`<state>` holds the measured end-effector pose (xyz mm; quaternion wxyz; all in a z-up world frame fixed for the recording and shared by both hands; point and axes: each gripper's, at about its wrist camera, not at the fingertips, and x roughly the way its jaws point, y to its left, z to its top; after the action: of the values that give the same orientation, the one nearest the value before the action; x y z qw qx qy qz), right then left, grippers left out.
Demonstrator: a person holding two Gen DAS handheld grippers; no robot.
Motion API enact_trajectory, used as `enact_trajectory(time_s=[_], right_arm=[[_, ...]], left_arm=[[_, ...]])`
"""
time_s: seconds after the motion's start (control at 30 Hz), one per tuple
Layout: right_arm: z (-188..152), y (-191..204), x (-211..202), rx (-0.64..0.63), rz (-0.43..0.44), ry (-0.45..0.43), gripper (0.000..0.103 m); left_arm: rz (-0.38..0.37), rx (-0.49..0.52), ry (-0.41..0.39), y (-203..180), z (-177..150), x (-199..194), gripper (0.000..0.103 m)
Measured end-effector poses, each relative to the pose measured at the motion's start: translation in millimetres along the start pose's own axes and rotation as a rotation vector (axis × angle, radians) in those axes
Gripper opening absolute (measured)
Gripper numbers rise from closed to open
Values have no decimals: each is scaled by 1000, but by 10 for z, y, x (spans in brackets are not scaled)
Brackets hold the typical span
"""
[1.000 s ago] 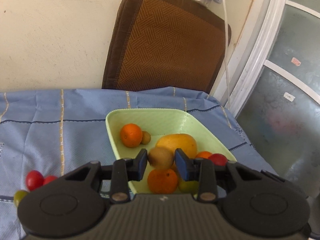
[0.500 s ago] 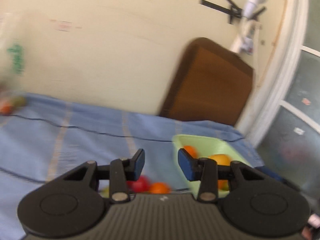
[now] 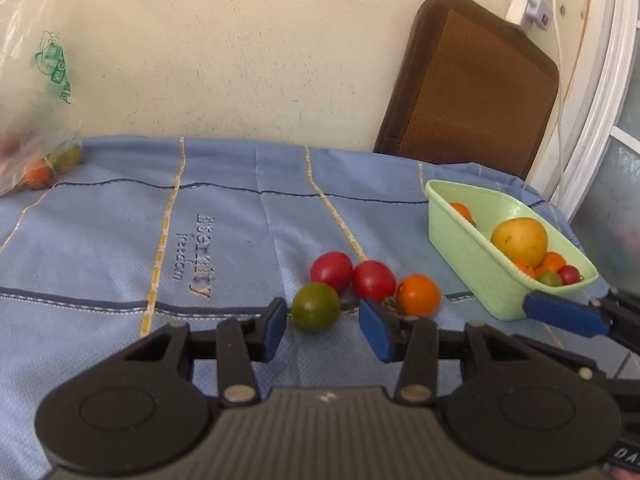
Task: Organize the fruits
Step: 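Grasp a green tomato with the left gripper while the right gripper grasps an orange cherry tomato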
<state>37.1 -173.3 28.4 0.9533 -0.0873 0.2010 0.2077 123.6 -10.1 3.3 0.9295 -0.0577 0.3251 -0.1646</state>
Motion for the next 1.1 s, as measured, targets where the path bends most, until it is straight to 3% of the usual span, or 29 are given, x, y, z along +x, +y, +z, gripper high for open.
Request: enact_trajectory(time_s=[0.07,0.4,0.5,0.67,0.9,1.1], right_arm=[[72,22,139,-52,2,20,40],[200,154,712,-362,-38,200,40],[170,139,769,-380,-33,225,30],[161,159,468,-277,-15,169,30],[-203,131,-298,49,38,115,30],[-390,130,-415,157,35,119,33]], left_arm=[[10,-8,13,11,0,37,28],[-39,-28,-22,22,-289,-377,28],[-38,-17,-25,2,-327,-427,28],[-51,4,-19,-26,-345,-443,28],[-149,39,12,-173,-515,-568,28],[-138,115,12,-359,-615,-628,29]])
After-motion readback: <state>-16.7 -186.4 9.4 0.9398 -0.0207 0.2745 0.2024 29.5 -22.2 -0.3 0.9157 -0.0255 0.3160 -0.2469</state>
